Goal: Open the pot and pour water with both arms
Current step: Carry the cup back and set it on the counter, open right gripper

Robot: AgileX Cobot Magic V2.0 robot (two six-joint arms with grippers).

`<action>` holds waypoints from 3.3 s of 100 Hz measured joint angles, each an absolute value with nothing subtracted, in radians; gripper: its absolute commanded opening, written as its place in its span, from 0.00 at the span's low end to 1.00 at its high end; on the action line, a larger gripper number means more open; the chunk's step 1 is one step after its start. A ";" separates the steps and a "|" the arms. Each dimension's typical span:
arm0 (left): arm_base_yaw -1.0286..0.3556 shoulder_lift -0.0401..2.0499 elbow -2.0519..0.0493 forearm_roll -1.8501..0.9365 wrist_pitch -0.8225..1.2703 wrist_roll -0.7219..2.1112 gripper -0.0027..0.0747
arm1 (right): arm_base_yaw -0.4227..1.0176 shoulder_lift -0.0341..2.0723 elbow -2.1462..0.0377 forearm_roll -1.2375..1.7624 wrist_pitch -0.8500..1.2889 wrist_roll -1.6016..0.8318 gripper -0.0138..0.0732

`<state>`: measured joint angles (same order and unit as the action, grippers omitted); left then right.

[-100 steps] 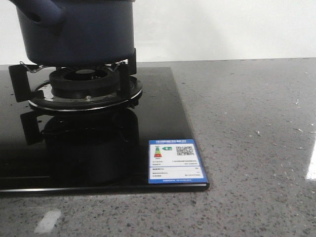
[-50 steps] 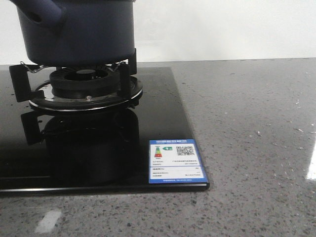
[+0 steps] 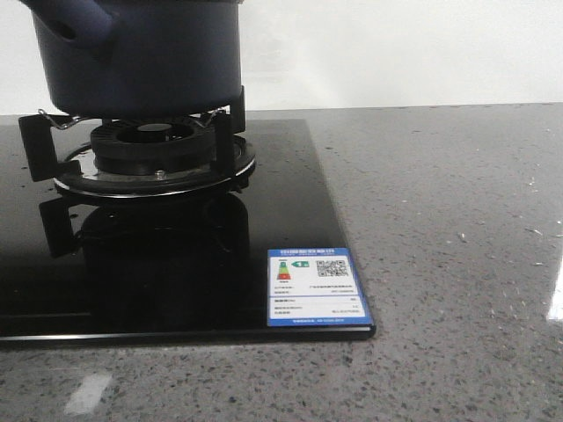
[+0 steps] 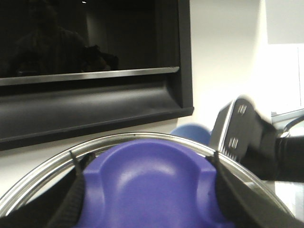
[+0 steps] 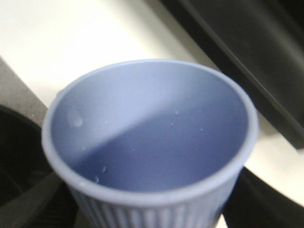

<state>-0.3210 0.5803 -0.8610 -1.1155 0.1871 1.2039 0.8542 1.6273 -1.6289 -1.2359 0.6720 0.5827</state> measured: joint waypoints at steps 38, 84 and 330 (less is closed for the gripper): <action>-0.355 0.658 -0.859 -1.105 0.191 1.204 0.36 | 0.707 1.179 -1.200 -1.231 0.567 0.892 0.49; -0.355 0.658 -0.859 -1.103 0.244 1.204 0.36 | 0.559 0.968 -0.617 -1.531 0.435 1.502 0.49; -0.355 0.677 -0.859 -1.124 0.371 1.204 0.36 | 0.558 1.023 -0.539 -1.783 0.556 2.133 0.91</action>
<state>-0.3555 0.6773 -0.8592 -1.1236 0.3713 1.2039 0.5575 1.0226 -0.5389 -1.7828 0.5564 2.1334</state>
